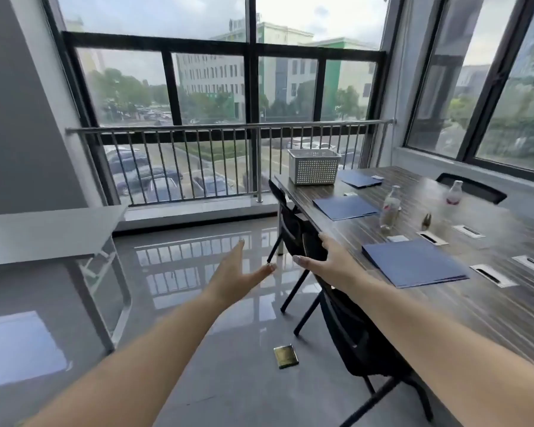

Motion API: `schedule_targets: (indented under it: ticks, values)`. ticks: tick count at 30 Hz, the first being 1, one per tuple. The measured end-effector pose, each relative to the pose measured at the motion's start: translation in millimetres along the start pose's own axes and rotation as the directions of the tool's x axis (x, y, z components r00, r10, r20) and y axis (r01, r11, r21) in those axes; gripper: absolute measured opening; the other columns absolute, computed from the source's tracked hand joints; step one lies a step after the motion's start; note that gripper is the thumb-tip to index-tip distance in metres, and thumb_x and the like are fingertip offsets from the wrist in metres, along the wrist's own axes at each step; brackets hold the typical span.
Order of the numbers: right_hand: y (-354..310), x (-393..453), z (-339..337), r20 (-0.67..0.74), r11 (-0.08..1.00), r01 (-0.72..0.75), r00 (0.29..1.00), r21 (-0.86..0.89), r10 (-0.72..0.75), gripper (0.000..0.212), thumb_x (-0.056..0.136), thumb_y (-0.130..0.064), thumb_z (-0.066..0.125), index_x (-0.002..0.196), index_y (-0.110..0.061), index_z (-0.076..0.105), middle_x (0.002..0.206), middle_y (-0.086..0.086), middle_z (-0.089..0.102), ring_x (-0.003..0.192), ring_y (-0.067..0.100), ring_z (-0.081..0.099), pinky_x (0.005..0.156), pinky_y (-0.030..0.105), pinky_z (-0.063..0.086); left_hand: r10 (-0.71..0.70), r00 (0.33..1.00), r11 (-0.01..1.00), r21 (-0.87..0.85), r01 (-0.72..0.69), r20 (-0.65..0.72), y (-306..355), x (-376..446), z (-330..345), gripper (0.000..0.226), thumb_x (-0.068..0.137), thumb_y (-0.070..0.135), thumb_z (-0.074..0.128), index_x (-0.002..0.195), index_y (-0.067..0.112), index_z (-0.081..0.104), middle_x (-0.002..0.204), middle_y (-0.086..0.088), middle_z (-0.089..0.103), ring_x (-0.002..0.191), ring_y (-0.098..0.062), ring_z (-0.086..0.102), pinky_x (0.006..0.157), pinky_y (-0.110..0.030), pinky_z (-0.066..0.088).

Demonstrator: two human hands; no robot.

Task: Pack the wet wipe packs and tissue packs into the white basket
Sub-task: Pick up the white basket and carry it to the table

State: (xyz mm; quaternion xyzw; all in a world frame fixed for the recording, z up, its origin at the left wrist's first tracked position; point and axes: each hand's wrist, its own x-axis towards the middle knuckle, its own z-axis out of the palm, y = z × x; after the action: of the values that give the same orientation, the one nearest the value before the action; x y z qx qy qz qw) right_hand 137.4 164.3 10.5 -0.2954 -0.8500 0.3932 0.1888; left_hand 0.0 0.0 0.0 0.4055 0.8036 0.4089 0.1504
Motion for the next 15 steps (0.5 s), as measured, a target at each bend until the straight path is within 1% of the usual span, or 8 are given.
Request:
schedule_targets:
  ticks: [2,4,7,9,11,15]
  values:
    - [5,32,8,0.053,0.996,-0.051,0.997,0.076,0.047,0.1,0.076,-0.054,0.069,0.152,-0.017,0.016,0.157,0.006,0.026,0.143,0.024,0.027,0.111,0.036,0.027,-0.084,0.996,0.989,-0.117,0.086,0.023,-13,30,-2,0.101,0.078,0.06,0.061,0.154,0.019,0.01,0.16,-0.003,0.02,0.145,-0.022,0.023,0.115,-0.039,0.025]
    - [12,73,17,0.095,0.993,-0.063,0.994,0.098,0.054,0.099,0.077,-0.053,0.068,0.153,-0.018,0.014,0.158,0.006,0.025,0.143,0.024,0.027,0.11,0.035,0.027,-0.141,0.989,0.976,-0.164,0.145,0.035,-26,70,-2,0.099,0.079,0.061,0.06,0.154,0.02,0.01,0.159,-0.003,0.021,0.144,-0.024,0.025,0.114,-0.04,0.027]
    - [21,128,24,0.105,0.986,-0.104,0.99,0.13,0.09,0.1,0.076,-0.054,0.069,0.152,-0.019,0.014,0.158,0.005,0.024,0.143,0.023,0.028,0.11,0.034,0.027,-0.191,0.981,0.958,-0.209,0.196,0.045,-38,123,-3,0.097,0.079,0.06,0.059,0.154,0.021,0.011,0.159,-0.004,0.022,0.143,-0.026,0.027,0.113,-0.041,0.028]
    - [32,183,27,0.136,0.979,-0.123,0.985,0.163,0.101,0.101,0.075,-0.054,0.07,0.152,-0.021,0.015,0.158,0.004,0.024,0.143,0.023,0.028,0.11,0.035,0.028,-0.217,0.975,0.947,-0.229,0.224,0.053,-46,173,-5,0.096,0.08,0.059,0.059,0.154,0.021,0.01,0.159,-0.004,0.021,0.143,-0.026,0.027,0.112,-0.041,0.027]
    - [36,225,27,0.152,0.976,-0.141,0.981,0.168,0.116,0.102,0.074,-0.054,0.071,0.152,-0.02,0.016,0.158,0.007,0.025,0.143,0.024,0.028,0.111,0.036,0.029,-0.243,0.968,0.939,-0.236,0.249,0.056,-50,215,-10,0.095,0.081,0.057,0.06,0.154,0.021,0.01,0.159,-0.004,0.021,0.142,-0.026,0.028,0.111,-0.039,0.028]
    - [39,309,29,0.173,0.972,-0.147,0.978,0.182,0.116,0.095,0.077,-0.048,0.07,0.152,-0.018,0.018,0.155,0.012,0.031,0.14,0.025,0.033,0.107,0.033,0.031,-0.264,0.964,0.924,-0.276,0.264,0.039,-64,283,-18,0.096,0.08,0.056,0.062,0.153,0.023,0.01,0.159,-0.003,0.022,0.143,-0.025,0.028,0.111,-0.04,0.029]
